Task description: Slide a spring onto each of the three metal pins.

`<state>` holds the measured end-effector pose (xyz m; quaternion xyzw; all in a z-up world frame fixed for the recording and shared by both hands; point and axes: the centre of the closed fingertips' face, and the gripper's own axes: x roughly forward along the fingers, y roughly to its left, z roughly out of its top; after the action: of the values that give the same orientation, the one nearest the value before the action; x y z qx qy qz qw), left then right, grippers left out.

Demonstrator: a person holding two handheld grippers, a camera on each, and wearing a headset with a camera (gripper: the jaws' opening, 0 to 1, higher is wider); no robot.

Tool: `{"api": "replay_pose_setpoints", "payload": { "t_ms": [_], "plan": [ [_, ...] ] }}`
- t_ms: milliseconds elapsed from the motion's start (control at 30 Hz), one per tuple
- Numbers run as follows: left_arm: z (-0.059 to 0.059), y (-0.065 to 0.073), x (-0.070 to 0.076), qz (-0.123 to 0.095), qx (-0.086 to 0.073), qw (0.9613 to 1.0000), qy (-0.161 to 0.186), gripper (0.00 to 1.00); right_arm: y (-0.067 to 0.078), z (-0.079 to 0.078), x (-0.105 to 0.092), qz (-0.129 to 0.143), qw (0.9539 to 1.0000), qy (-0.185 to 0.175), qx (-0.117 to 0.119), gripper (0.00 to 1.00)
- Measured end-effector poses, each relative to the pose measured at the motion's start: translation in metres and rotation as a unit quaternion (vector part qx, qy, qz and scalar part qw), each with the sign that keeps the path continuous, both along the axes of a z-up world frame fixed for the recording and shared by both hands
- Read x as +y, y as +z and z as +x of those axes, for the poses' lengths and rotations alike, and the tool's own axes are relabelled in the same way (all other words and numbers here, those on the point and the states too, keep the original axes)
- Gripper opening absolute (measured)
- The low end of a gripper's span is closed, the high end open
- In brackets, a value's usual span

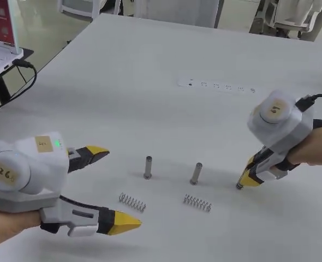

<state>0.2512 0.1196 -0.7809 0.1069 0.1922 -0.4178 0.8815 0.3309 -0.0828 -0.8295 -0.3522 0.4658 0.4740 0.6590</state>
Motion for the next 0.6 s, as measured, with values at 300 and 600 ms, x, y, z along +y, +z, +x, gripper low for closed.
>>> {"api": "replay_pose_setpoints", "payload": {
  "t_ms": [300,600],
  "plan": [
    [-0.001,-0.001,-0.001,0.002,0.002,1.0,-0.004,0.87,0.024,0.0,0.002,0.013,0.9995,0.008,-0.029,0.15],
    [-0.002,0.001,-0.004,0.002,0.0,1.0,-0.009,0.86,0.053,-0.01,0.02,0.037,0.9976,0.023,-0.053,0.16]
  ]
}}
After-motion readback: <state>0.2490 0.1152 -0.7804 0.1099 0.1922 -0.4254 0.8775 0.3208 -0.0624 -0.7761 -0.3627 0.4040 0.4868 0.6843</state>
